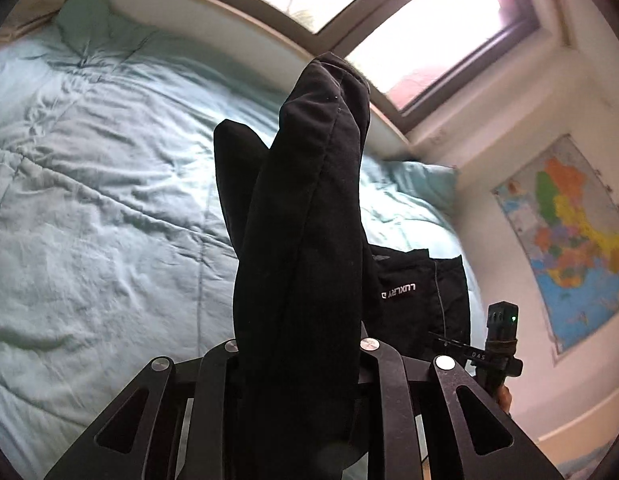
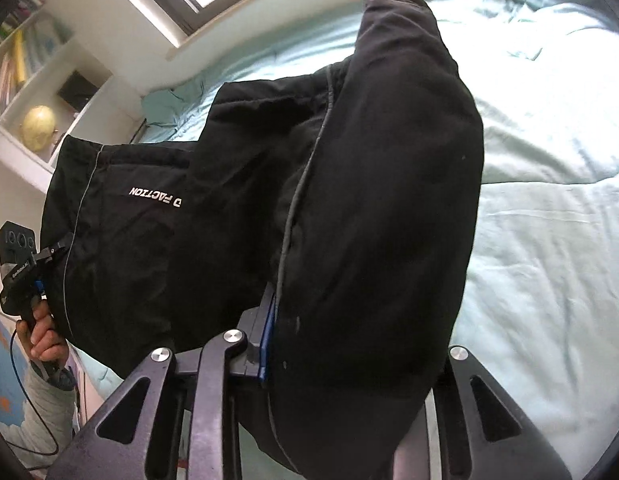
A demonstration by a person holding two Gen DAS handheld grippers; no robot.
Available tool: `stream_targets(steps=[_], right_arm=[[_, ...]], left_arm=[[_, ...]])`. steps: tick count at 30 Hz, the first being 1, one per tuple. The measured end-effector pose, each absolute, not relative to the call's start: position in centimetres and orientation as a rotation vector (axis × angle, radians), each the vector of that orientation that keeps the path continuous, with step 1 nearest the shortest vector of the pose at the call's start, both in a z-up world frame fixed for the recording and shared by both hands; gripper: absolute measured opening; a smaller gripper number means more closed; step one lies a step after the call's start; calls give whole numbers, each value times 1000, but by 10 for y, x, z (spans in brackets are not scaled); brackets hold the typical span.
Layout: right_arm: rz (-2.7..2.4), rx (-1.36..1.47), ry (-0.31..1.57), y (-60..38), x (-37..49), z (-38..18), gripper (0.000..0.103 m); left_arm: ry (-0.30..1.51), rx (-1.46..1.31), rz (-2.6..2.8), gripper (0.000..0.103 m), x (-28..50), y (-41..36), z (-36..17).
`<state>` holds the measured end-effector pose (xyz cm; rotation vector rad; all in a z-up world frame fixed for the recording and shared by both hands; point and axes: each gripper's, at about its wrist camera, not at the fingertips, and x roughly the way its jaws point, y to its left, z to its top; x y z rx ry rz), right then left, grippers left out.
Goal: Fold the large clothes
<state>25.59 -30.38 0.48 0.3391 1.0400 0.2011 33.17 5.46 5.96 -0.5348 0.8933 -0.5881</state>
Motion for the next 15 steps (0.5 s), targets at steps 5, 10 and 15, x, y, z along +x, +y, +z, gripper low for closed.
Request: stream_targets(steps=[5,10,15], right_arm=[[221,349,990,-303,210,49,25],[124,183,1147,-284,214,28,26],[79,281,1277,-308,238,-63,39]], left_arm=[[911,-544,-637,23,296,56,62],[1072,-464,-520,23,280,43,3],[1214,-823,-330,23,291,125,-105]])
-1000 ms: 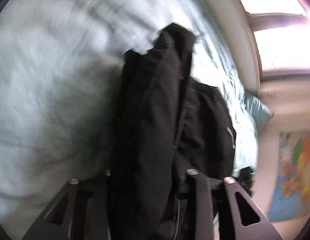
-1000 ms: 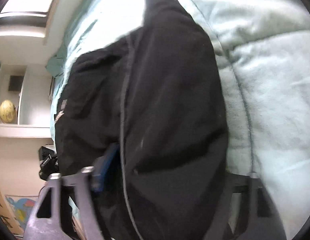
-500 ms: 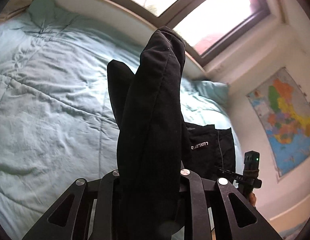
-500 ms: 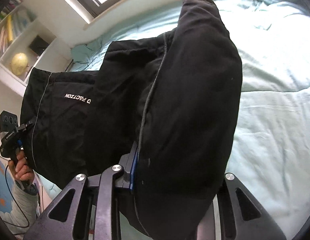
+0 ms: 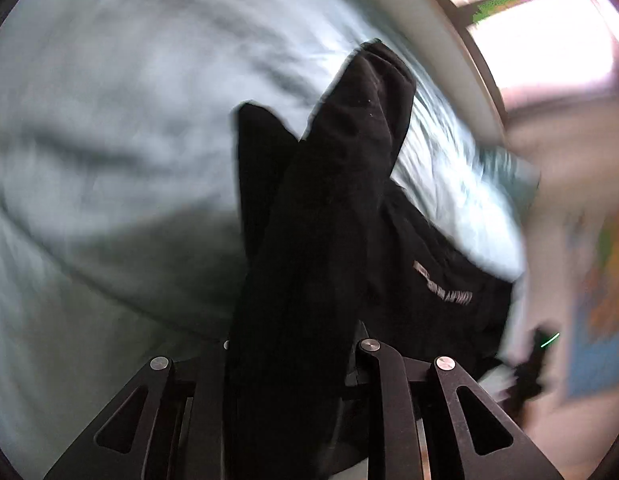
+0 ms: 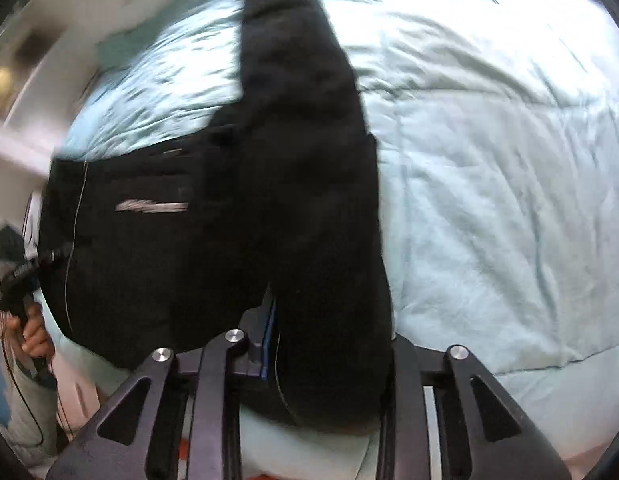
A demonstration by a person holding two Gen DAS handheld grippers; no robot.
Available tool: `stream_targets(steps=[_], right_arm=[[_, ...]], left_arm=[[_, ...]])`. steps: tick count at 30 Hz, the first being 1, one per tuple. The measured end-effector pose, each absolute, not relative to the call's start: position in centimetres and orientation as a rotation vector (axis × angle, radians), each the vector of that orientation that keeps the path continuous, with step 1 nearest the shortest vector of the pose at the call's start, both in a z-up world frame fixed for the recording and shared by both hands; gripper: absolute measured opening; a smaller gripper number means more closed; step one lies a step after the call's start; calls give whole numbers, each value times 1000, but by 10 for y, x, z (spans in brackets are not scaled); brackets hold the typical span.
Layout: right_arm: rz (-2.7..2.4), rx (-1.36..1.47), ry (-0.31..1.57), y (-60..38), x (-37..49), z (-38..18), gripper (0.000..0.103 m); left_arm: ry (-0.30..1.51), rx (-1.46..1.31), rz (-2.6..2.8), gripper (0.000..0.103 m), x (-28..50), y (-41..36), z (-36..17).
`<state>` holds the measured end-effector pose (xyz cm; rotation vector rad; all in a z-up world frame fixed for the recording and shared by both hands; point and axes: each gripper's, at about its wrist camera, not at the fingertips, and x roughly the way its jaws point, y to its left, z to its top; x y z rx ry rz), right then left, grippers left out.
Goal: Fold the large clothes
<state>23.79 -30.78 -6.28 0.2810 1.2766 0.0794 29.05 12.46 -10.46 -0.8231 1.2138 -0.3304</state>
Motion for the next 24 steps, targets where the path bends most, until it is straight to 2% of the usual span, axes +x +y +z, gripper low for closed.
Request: stream_targets(steps=[1,2,3,4,7,8,13,15,16,18,19,20,24], right_arm=[[70,299,1272,-321,242,-70,56],[70,340,1269,-331,249,-81,66],[78,367,1272,-335,255,-89,83],[95,390,1281,-339,260,-99,87],[134,417,1354,-351,273,-137,90],[158,446,1367,-355,277,-148,96],[382,744,1368,-354,300,-196,100],[434,774,1347,-343,301,-203,97],[461,769,1322,-336,303,-200,84],[487,718,1270,-334,291,-181,70],[486,690,1239,-331,288,-169,57],[480,679,1213,-331,282,-158,48],[480,625,1127,-327,257,-102,42]], left_arm=[[1212,-871,-335,24,290,134,-113],[1214,-901,-339,24,289,141,-122],[1218,-890,-325,26,290,144,-127],[1221,-874,-314,29,291,144,-129],[1243,-818,-298,36,299,140,-135],[1254,-807,-295,37,302,139,-137],[1283,-789,-307,41,310,139,-149],[1286,-796,-303,41,314,140,-151],[1281,-781,-300,39,313,140,-148],[1263,-742,-305,31,311,135,-136],[1241,-726,-327,26,306,132,-124],[1221,-718,-347,25,303,128,-113],[1119,-665,-456,22,291,104,-56]])
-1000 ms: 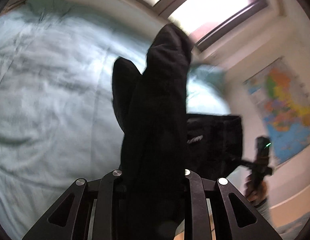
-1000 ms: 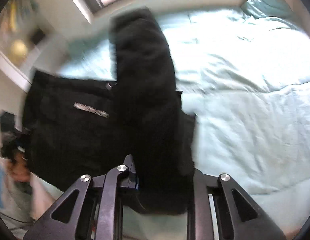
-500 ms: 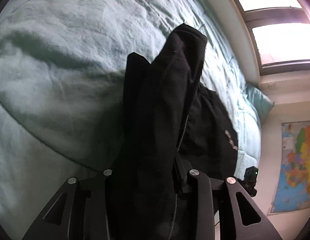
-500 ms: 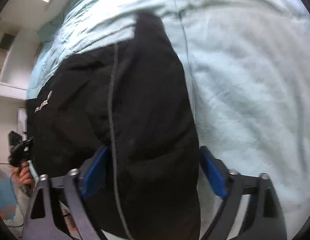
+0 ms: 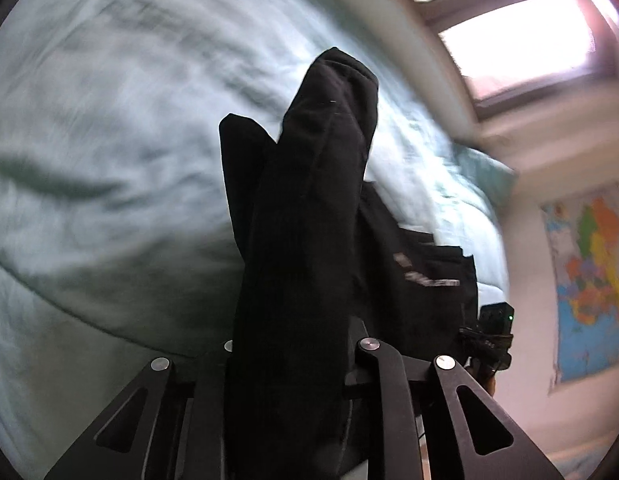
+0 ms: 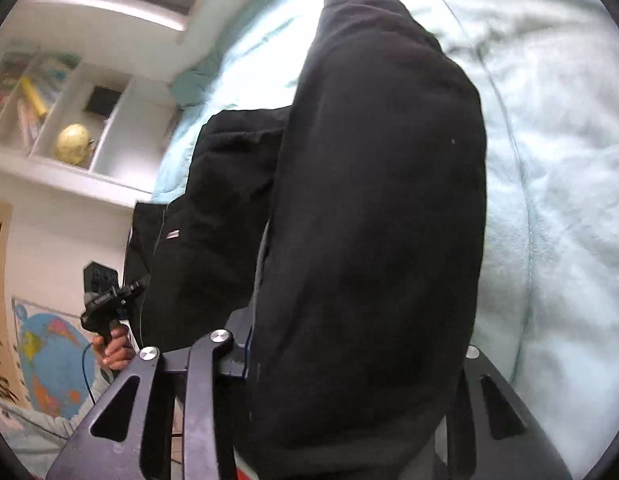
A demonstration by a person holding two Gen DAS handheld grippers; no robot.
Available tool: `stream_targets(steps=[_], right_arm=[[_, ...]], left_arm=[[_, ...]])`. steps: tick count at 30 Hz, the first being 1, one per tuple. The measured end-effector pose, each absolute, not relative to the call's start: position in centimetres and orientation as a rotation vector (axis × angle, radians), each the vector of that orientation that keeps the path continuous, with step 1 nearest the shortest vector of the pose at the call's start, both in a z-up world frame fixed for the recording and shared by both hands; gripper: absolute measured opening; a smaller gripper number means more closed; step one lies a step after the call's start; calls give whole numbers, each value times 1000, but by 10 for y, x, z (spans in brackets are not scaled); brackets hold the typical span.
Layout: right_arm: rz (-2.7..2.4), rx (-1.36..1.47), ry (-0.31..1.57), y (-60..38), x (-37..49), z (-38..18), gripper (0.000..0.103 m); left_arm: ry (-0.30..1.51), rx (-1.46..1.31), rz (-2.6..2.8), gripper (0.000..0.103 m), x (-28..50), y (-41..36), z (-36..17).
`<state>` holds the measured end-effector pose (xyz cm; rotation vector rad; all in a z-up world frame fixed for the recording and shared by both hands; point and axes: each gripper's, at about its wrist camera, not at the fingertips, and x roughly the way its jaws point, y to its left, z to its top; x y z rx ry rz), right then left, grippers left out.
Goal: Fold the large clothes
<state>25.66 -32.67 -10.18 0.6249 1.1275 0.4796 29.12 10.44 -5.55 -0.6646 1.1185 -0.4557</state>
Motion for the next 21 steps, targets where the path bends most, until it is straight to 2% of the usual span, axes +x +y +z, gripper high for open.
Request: stream_targets(steps=[7,12,15,16,21], right_arm=[[419,570,1012,-330,227,-72,42],[376,632,984,-338,216,-76,43],[333,650,1045,-360,192,-81,44],[318,652,1066,-342,208,-84,45],[207,625,1244,-344,221,-181,46]], left_arm=[[960,-573,-563,22,266,73,36],[954,-606,-607,22,253,68,51],[1040,-626,-589,22,250,70,21],[1067,-634,-577,22,250,69,10],[1211,-616,-414,23,240,90,-99]])
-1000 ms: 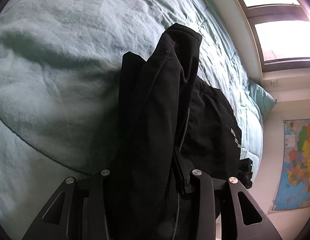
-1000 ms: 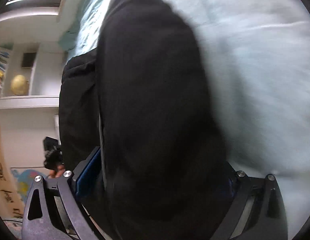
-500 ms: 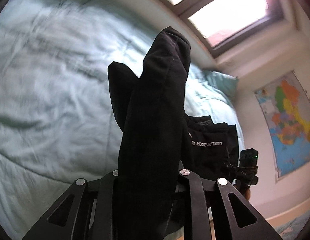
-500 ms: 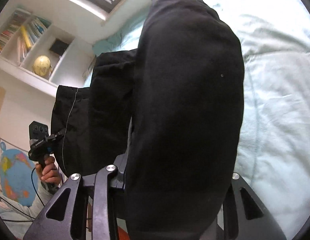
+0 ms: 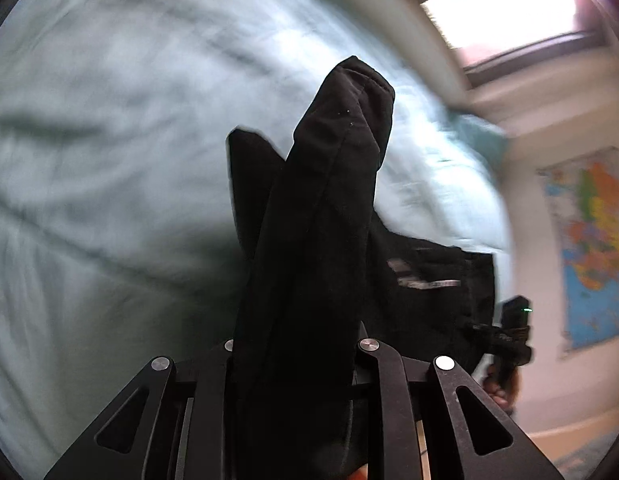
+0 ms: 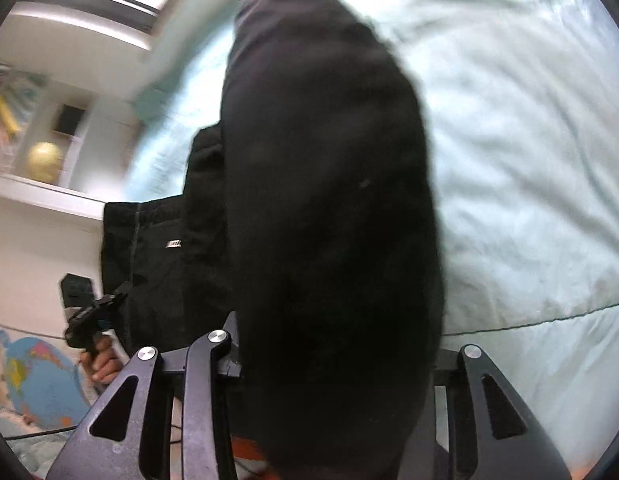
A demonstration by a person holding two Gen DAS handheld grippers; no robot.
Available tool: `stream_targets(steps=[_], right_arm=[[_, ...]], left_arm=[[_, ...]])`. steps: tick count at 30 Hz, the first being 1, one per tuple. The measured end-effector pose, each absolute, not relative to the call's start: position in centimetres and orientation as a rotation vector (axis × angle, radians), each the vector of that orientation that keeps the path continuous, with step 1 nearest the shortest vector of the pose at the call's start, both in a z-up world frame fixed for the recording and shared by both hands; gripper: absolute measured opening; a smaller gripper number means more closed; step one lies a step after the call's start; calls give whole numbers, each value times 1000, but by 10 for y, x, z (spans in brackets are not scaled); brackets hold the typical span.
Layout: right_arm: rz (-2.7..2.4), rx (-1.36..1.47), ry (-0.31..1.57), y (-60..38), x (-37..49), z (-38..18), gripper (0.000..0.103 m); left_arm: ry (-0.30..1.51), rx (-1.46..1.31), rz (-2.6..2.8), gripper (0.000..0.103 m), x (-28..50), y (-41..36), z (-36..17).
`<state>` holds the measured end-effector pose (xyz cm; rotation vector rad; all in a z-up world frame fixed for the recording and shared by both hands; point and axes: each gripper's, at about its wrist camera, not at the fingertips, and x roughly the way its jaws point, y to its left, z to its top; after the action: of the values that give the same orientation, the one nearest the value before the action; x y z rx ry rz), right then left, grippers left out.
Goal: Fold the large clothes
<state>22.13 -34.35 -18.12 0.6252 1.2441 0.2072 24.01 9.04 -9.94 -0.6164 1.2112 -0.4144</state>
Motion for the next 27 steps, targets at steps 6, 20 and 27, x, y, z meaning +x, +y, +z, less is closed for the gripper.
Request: stream_targets(steps=[6,20,27], right_arm=[[146,709,1185,-376,214,-228,72],[-121,155,799,-333,105,-123,81],[-21,268,917,-242,129,-141,82]], left_arm=[[1163,-984,-553,46,237,148,-185],[718,-478,-528,47,144,161,-51],[850,-256,-499,49,138,64,-49]])
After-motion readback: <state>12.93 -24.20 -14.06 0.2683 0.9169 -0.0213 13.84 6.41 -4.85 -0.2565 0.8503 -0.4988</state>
